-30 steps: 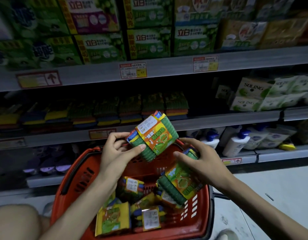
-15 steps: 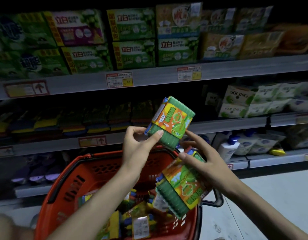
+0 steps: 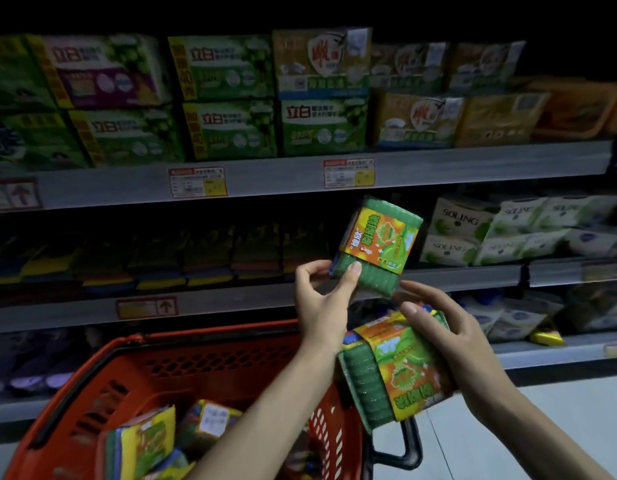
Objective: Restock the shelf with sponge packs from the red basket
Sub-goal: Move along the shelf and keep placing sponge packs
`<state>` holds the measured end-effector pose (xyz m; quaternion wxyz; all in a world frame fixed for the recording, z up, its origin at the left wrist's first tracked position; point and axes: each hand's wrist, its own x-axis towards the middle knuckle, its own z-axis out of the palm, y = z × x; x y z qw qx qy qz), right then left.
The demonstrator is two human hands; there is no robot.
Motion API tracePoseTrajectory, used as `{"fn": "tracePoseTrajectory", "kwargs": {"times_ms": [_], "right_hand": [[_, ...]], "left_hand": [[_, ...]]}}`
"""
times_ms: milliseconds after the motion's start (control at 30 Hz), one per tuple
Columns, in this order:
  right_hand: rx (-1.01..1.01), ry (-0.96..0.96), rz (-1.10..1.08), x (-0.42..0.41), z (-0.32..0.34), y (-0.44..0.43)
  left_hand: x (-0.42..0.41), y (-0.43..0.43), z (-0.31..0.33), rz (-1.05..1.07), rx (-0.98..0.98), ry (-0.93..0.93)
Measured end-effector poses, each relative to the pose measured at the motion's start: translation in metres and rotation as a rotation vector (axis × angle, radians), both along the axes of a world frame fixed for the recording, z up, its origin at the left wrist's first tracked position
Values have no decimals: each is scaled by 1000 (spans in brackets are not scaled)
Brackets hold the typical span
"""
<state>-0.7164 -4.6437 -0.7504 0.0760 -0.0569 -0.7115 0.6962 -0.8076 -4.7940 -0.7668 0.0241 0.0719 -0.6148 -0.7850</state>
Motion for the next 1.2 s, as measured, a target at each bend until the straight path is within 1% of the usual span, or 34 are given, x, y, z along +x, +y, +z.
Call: {"fn": "tracePoseTrajectory", "kwargs": {"times_ms": [133, 300, 433, 533, 633, 767, 867, 967, 1067, 1200], "right_hand": [[12, -24, 86, -7, -3, 21], [40, -37, 130, -22, -12, 33], [57, 7, 93, -40, -24, 34], [77, 35, 79, -52, -30, 34], [70, 54, 83, -63, -35, 34], [76, 41, 66, -75, -40, 37], [56, 12, 75, -83, -42, 35], [70, 21, 74, -91, -38, 30], [40, 1, 80, -97, -33, 31], [33, -27, 125, -101, -31, 33]], "left_hand": [[-4, 9, -5, -33, -80, 15], [-14, 15, -14, -52, -146, 44], [-21, 22, -22, -17, -199, 46], [-25, 24, -25, -10, -202, 36], [-30, 21, -28, -28, -217, 33], [-35, 12, -31, -63, -285, 8], [-35, 9, -32, -67, -267, -33], [-39, 9, -31, -45, -220, -54], [-42, 12, -30, -56, -166, -73], [-39, 11, -33, -74, -194, -87]]}}
